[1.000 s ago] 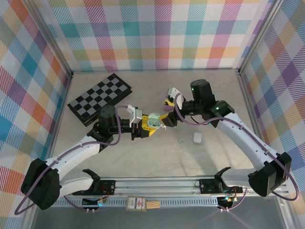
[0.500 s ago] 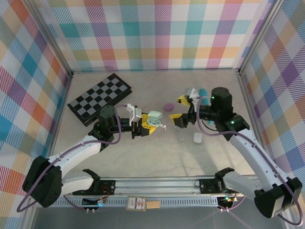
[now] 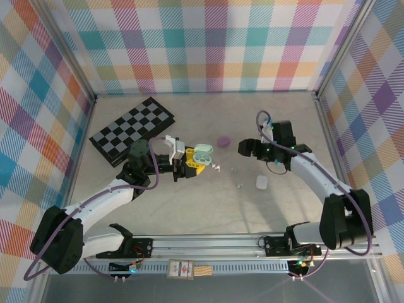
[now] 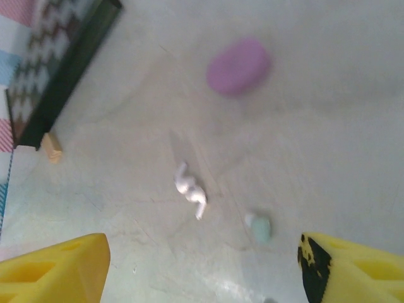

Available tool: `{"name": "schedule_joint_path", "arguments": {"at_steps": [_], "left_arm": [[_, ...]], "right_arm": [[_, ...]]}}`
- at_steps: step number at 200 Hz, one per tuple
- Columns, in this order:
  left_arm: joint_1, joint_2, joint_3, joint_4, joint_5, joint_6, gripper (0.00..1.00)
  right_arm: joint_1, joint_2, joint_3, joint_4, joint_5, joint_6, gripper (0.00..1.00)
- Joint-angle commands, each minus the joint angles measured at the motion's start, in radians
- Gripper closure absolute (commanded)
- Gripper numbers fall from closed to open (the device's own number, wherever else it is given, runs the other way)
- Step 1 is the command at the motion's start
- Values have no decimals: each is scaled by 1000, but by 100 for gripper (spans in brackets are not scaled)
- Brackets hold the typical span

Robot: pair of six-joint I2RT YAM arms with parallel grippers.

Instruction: Insert wireless bluetooth earbuds into charging case

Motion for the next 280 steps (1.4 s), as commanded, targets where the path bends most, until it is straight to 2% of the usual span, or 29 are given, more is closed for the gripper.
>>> {"name": "schedule_joint_path", "arguments": {"at_steps": [1,52,110,180,236,280], "left_arm": [[10,0,-7,54,33,-5,66],[11,13,-2,67,47,-11,66],[12,-9,-9,62,44,-14,66],[12,-7,-3,59,44,-11,66],[12,5,-1,60,49,-10,66],[12,7,-1,60,53,-10,66]], "right_arm": [[30,41,-20,-70,-19,66,27],[86,172,-35,-67,-73,-50,27],[97,266,-64,-26,-78,-79,29],[113,168,-190,-24,-138,-44,33],[184,75,-227,-42,-143,-4,34],[175,-24,-203,-112,13,-20,35]]}}
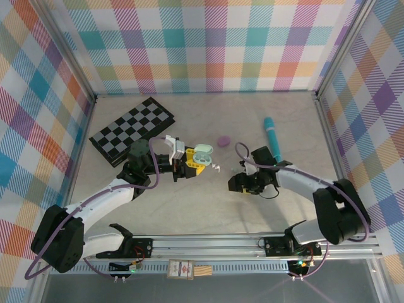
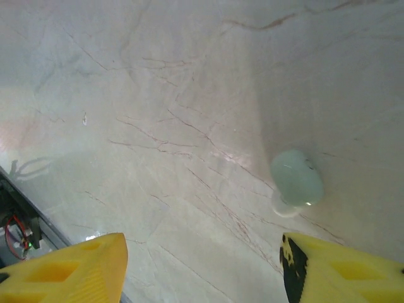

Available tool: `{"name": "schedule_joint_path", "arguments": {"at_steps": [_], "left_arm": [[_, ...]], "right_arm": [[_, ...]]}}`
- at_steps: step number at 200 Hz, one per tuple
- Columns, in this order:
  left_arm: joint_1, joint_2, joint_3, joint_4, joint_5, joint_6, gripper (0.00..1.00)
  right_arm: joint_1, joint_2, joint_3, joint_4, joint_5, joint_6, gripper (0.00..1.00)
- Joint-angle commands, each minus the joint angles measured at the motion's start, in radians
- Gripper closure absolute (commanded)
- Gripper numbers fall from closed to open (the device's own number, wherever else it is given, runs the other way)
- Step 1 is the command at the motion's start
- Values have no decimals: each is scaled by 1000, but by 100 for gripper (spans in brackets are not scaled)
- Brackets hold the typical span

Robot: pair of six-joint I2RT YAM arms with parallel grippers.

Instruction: Insert wireless bluetooth earbuds into charging case

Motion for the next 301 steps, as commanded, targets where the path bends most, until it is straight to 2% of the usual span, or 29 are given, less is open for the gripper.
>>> {"name": "schedule_joint_path", "arguments": {"at_steps": [1,28,62,114,174,301], "left_arm": [[8,-2,1,45,31,0,66],[8,-1,2,46,30,1,66],[8,-10,0,34,30,1,66],[8,-17,-3,24,25,6,66],[8,-6,2,37,34,-1,66],[8,8,5,43,35,-1,66]], "right_arm": [[-15,-47,20,-58,90,-3,35],[-56,0,49,-12,72,-18,36],[-58,123,98,38,7,-30,37],[-57,200,59,102,-101,-62,38],[-57,152,-12,131,-112,-46,51],[-55,194,13,109,-68,-23,75]]}}
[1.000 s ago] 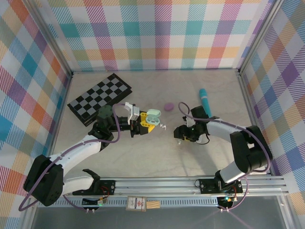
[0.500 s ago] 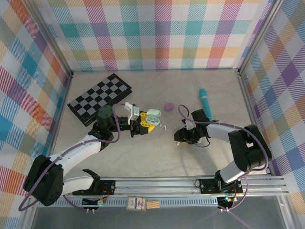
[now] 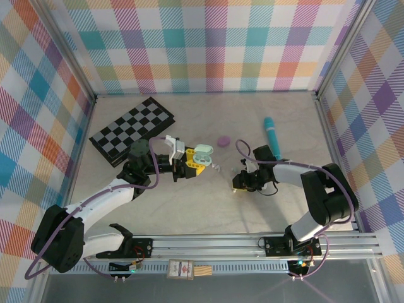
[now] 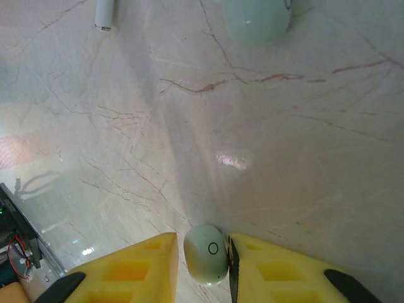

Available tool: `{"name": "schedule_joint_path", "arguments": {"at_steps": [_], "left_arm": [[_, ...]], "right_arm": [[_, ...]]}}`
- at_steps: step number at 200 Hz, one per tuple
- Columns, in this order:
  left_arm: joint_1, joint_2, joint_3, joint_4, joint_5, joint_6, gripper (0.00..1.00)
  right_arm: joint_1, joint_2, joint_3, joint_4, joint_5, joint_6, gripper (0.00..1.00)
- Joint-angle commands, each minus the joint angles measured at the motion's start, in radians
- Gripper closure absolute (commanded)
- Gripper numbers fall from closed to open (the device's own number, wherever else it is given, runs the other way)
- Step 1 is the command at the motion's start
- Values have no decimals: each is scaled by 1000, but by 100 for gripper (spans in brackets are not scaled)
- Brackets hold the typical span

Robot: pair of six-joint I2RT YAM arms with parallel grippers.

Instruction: Insert wireless bluetooth earbuds into charging case

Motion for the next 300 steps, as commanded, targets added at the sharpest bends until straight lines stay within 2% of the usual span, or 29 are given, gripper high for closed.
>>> {"name": "schedule_joint_path", "arguments": {"at_steps": [1,67,89,122,157,218,300], "left_arm": [[8,8,5,44,30,4,66],[8,11,3,10,7,33,66],[8,18,2,-6,-5,55,66],[8,36,8,4,-1,55,66],[8,51,16,4,7,55,66],[8,57,20,1,6,55,66],[8,85,17,20,-21,62,66]], "right_arm": [[8,6,10,-31,8,4,75],[34,-119,51,-131,179,87,80],[47,-200,70,-197,319,147,80],[90,-277,115,-309,592,247,79],[116,-290,168,-402,749,341,80],[175,-233,230,-458,855,369,80],[201,-170,298,-513,858,392,81]]}}
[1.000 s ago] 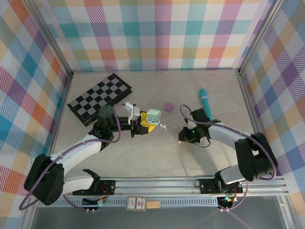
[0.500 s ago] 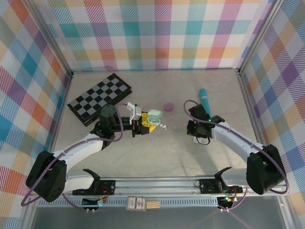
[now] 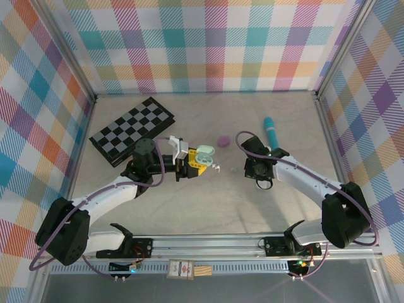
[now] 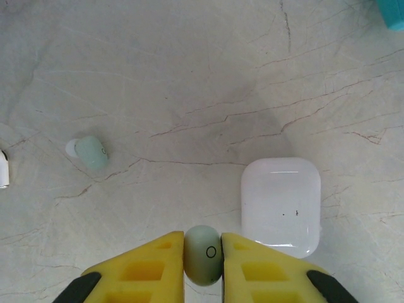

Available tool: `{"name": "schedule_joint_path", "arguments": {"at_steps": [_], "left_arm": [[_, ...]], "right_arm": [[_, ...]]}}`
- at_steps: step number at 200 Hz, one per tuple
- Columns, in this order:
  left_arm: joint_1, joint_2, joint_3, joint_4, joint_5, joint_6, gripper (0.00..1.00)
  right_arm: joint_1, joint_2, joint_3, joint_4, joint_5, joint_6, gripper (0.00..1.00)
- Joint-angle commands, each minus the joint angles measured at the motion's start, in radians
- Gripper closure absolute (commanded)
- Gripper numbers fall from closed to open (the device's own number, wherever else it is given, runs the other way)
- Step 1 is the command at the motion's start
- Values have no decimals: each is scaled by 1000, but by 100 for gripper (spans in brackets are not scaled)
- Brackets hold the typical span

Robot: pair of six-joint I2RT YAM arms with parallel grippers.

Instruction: Insert wireless bluetooth earbuds into charging case

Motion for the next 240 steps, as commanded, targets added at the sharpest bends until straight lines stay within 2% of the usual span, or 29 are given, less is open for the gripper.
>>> {"name": "schedule_joint_path", "arguments": {"at_steps": [1,52,110,173,240], "left_arm": [[8,17,17,29,-4,19,66],[8,12,17,21,-9,32,66],[9,-9,5,3,-15,50,66],[8,2,0,-23,-40,84,66],[10,84,5,34,-71,81,66]], "right_arm": [[6,27,48,-55,20,28,81],[7,116,122,-102,-2,73,83],[5,258,253,-188,-55,24,83],[6,230,270,-188,-61,20,83],[6,168,292,-235,-81,33,83]]}}
